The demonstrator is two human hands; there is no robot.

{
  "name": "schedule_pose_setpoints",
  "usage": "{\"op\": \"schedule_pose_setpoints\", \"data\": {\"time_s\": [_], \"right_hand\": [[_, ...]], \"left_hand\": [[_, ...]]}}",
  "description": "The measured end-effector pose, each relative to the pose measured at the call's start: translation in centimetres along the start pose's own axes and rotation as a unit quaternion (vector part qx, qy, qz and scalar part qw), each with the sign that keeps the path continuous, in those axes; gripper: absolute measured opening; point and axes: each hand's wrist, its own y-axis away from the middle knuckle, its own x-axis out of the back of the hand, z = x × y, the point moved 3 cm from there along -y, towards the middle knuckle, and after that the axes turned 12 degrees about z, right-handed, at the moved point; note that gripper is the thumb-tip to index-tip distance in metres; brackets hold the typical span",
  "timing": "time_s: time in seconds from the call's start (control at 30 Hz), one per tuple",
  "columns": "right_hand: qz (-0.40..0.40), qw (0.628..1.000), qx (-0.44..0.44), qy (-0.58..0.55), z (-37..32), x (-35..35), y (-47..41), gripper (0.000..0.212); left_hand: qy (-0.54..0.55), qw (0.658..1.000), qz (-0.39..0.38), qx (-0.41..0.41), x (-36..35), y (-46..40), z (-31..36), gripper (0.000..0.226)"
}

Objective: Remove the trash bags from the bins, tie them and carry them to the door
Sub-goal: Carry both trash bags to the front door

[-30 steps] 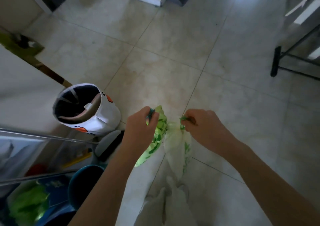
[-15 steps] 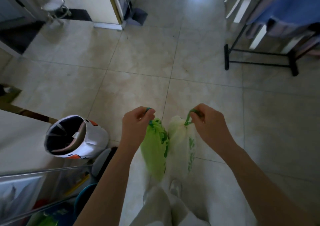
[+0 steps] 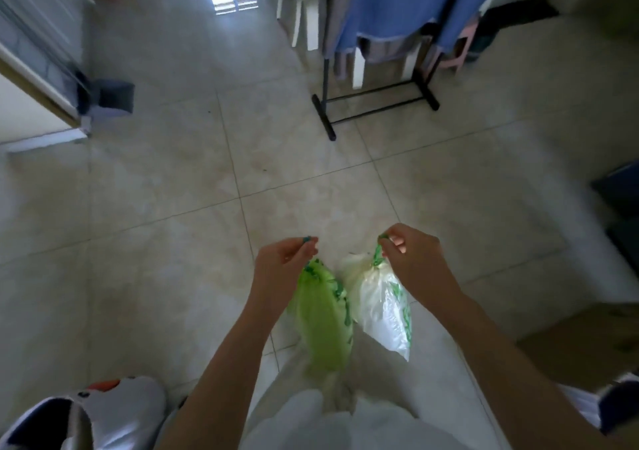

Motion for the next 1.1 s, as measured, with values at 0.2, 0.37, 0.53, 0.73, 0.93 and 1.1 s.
{"op": "schedule_pose_setpoints", "data": {"time_s": [0.2, 0.37, 0.53, 0.73, 0.93, 1.1], "right_hand": [[0.102, 0.990, -0.089, 0.039, 3.8, 3.6, -5.3, 0.008], [0.148, 0.979, -0.128, 0.050, 6.3, 7.2, -10.6, 0.010], [0.194, 0.970, -0.136, 0.054, 9.4, 11.1, -17.3, 0.009], [0.192, 0.974, -0.112, 0.036, 13.4, 16.9, -26.1, 0.011], [0.206, 0.972, -0.108, 0.017, 17.3, 22.1, -34.4, 0.010], [0.223, 0.965, -0.139, 0.026, 21.5, 25.8, -41.1, 0.011]], "left_hand": [[-0.055, 0.987, -0.140, -0.051, -7.6, -6.0, 4.3, 0.015], [-0.065, 0.977, -0.193, -0.065, -14.9, -10.6, 7.5, 0.012], [-0.093, 0.964, -0.218, -0.120, -23.3, -15.4, 11.5, 0.016], [-0.080, 0.972, -0.168, -0.141, -32.8, -20.8, 17.3, 0.017], [-0.067, 0.969, -0.189, -0.146, -42.9, -24.2, 22.9, 0.020], [-0.073, 0.955, -0.227, -0.178, -51.7, -27.2, 26.7, 0.019]]}}
